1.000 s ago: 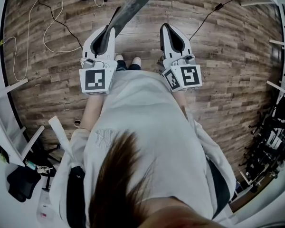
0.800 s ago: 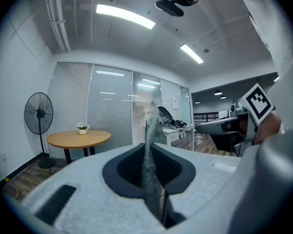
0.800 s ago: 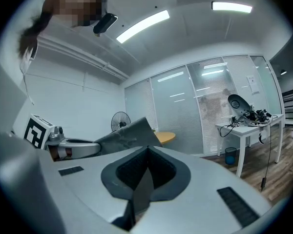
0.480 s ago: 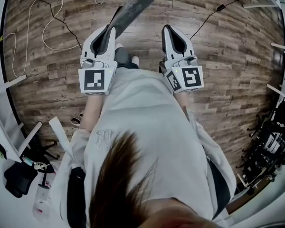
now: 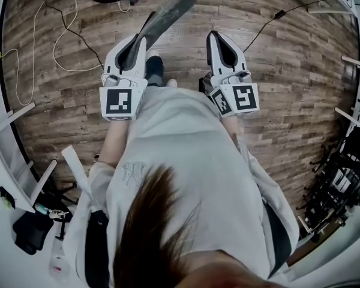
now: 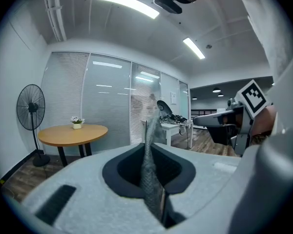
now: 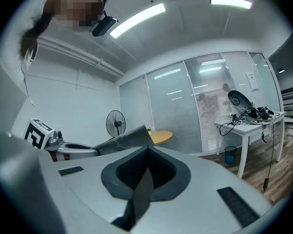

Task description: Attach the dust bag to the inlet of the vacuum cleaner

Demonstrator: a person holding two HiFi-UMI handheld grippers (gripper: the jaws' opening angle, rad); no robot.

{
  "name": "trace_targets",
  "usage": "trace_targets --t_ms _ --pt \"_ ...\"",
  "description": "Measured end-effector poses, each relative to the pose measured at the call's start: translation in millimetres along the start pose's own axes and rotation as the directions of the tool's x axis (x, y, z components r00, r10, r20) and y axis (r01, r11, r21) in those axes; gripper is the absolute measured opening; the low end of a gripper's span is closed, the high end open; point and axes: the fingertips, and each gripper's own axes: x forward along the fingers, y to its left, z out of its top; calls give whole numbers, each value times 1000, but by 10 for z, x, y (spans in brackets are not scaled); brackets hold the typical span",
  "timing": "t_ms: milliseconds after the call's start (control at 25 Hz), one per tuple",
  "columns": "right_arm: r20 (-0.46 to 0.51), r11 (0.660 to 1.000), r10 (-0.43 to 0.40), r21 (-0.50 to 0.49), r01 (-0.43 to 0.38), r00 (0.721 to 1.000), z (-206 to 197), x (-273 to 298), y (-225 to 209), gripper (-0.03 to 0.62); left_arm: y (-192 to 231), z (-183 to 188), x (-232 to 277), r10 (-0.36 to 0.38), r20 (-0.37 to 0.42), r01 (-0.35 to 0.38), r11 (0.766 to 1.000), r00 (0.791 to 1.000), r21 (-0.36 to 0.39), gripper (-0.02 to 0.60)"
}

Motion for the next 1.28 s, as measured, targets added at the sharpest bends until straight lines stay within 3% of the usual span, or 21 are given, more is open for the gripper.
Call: trace_targets --t_ms 320,640,1000,1280 --pt "8 999 -40 5 40 999 165 807 -41 3 716 128 500 -25 7 25 999 1000 23 40" --pt "11 1000 -26 7 26 1000 262 1242 6 3 1197 152 685 18 -1 -18 1000 1000 8 40" --pt "2 1000 -15 8 15 1000 272 1534 -145 3 1412 116 877 55 -16 -55 998 998 -10 40" --pt "-6 999 3 52 -3 1000 258 1843 -705 2 1414 172 1366 96 -23 -96 995 995 -12 40"
